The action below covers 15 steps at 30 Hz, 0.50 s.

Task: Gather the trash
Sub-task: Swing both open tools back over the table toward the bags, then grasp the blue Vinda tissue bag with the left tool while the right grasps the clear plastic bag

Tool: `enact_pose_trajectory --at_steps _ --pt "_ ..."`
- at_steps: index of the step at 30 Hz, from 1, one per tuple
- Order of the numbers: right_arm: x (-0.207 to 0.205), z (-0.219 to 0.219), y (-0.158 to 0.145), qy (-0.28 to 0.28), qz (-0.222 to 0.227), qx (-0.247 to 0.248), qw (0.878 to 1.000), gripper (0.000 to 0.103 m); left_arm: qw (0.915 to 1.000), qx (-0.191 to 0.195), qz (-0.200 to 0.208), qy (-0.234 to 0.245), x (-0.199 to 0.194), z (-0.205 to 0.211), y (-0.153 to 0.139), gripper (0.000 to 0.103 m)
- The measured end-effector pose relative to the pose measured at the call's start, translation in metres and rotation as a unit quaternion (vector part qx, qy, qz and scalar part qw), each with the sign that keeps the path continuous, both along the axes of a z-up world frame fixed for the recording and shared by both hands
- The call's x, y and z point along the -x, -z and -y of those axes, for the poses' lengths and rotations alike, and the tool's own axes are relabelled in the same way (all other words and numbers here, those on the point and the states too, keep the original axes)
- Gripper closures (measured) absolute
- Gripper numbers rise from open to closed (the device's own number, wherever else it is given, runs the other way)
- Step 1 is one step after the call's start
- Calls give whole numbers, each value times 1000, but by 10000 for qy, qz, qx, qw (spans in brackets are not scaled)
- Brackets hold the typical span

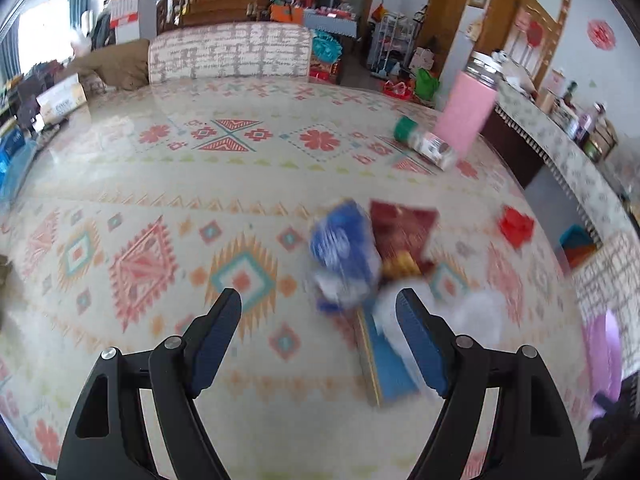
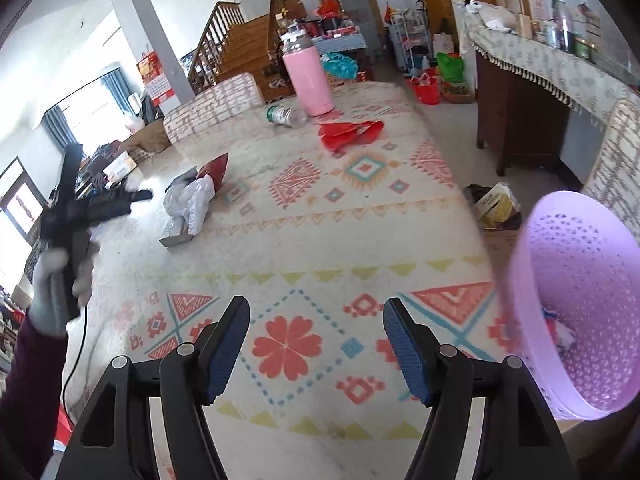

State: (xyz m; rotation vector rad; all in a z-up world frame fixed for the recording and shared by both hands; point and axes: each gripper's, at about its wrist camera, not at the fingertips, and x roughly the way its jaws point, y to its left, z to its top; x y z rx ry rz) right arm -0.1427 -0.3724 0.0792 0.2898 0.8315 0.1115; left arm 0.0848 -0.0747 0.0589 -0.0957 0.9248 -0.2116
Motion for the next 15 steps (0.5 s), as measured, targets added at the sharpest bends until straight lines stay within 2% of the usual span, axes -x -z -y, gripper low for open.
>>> enact_pose_trajectory --at_steps 4,6,8,10,11,12,15 --pt "-25 -11 7 -218 -140 -216 9994 29 9990 247 -363 63 -36 2 17 24" --pt "-37 -18 6 -340 -161 -284 9989 29 9972 436 -595 141 -49 5 28 29" --pt "-53 -28 3 -507 -119 -340 9981 29 9926 746 -907 299 -57 7 39 55" --pt "-67 -39 0 -652 -51 -348 9973 29 9923 823 -894 258 -55 6 38 59" --pt "-76 -45 -2 -732 -16 -353 9967 28 9921 841 -894 274 -52 5 35 71" --pt "-84 -52 -4 -819 13 -364 9960 28 9919 864 -883 308 -46 5 30 76" --pt "-107 -70 -8 -1080 77 -364 9935 24 9945 745 -720 133 -23 -3 16 76"
